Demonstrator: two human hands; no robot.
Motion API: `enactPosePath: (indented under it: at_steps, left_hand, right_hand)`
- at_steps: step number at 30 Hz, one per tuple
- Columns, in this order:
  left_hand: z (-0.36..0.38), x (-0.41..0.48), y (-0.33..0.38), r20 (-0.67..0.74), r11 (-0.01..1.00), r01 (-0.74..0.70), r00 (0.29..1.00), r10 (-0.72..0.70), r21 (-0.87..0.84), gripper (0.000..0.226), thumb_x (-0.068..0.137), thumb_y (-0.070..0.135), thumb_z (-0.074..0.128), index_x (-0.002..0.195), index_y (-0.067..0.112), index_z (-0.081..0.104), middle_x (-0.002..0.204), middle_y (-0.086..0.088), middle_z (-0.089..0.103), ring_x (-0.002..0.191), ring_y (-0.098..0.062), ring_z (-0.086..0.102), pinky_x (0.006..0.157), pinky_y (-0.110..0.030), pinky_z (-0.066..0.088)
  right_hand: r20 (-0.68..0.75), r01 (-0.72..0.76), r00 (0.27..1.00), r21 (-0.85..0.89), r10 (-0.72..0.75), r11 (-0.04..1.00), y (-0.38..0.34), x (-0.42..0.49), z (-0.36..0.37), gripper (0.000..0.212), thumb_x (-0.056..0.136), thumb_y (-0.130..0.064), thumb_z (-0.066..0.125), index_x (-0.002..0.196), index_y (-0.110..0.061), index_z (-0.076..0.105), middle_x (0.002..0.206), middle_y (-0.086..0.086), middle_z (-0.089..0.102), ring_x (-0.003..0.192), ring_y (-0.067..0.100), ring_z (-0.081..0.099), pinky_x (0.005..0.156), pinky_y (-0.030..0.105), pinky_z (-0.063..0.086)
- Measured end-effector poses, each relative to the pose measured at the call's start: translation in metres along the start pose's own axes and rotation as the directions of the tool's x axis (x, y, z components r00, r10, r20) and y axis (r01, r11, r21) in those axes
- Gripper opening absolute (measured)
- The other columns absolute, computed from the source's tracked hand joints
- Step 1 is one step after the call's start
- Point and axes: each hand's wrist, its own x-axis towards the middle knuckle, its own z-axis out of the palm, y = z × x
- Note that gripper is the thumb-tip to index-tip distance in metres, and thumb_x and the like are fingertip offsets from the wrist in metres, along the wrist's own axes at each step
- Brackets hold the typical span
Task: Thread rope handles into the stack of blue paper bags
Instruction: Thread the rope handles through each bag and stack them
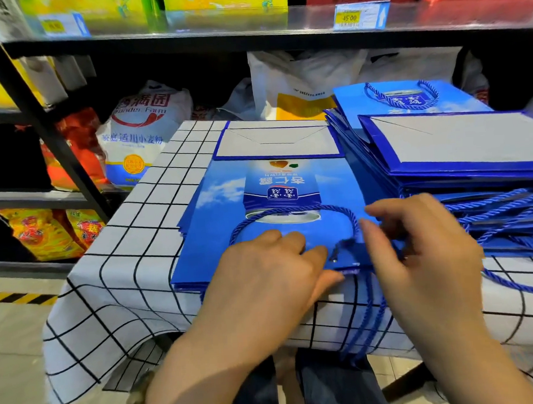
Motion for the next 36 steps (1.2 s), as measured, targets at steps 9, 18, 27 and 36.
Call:
enactPosePath:
  at_steps: [9, 18, 27, 36]
  left_hand:
    - [-0.018, 0.010, -0.009, -0.282, 0.962, 0.166, 0.933, -0.224, -0.216, 0.033, 0.089, 0.028, 0.041, 0.072, 0.010, 0.063, 0.053, -0.003, 0.058, 0.045, -0.029, 0.054, 0.037, -0.028, 0.037]
    - [-0.058, 0.007, -0.013, -0.501, 0.671, 0.120, 0.575, -0.648, -0.731, 0.024, 0.094, 0.030, 0.045, 0.073, 0.027, 0.054, 0.057, -0.002, 0.049, 0.055, -0.028, 0.050, 0.050, -0.037, 0.047]
    - [-0.033, -0.004, -0.007, 0.295, -0.297, 0.068, 0.440, -0.848, -0.953, 0.021, 0.094, 0.014, 0.045, 0.075, 0.013, 0.055, 0.054, 0.003, 0.064, 0.046, -0.006, 0.061, 0.044, -0.016, 0.049]
    - [-0.003, -0.028, 0.004, 0.593, -0.541, 0.245, 0.371, -0.715, -0.805, 0.019, 0.090, 0.014, 0.051, 0.077, 0.003, 0.059, 0.067, -0.009, 0.072, 0.063, -0.018, 0.071, 0.045, -0.020, 0.053]
  right_hand:
    - [0.012, -0.087, 0.996, 0.264, 0.087, 0.961, -0.022, -0.019, 0.029, 0.046, 0.082, -0.034, 0.056, 0.121, -0.010, 0.050, 0.119, -0.002, 0.048, 0.113, 0.010, 0.046, 0.094, 0.028, 0.042]
    - [0.215, -0.064, 0.976, 0.463, -0.042, 0.884, -0.076, -0.015, 0.059, 0.068, 0.083, -0.044, 0.048, 0.140, -0.018, 0.023, 0.145, 0.002, 0.036, 0.132, 0.006, 0.033, 0.107, 0.018, 0.029]
    - [0.045, 0.267, 0.961, 0.087, -0.271, 0.960, -0.016, -0.002, 0.017, 0.033, 0.086, -0.028, 0.056, 0.108, -0.006, 0.067, 0.117, -0.004, 0.057, 0.114, 0.008, 0.052, 0.101, 0.025, 0.041]
    - [0.298, 0.150, 0.946, -0.042, -0.130, 0.988, 0.007, -0.004, 0.012, 0.021, 0.068, -0.027, 0.067, 0.082, -0.014, 0.073, 0.089, -0.001, 0.073, 0.085, 0.014, 0.069, 0.075, 0.029, 0.057]
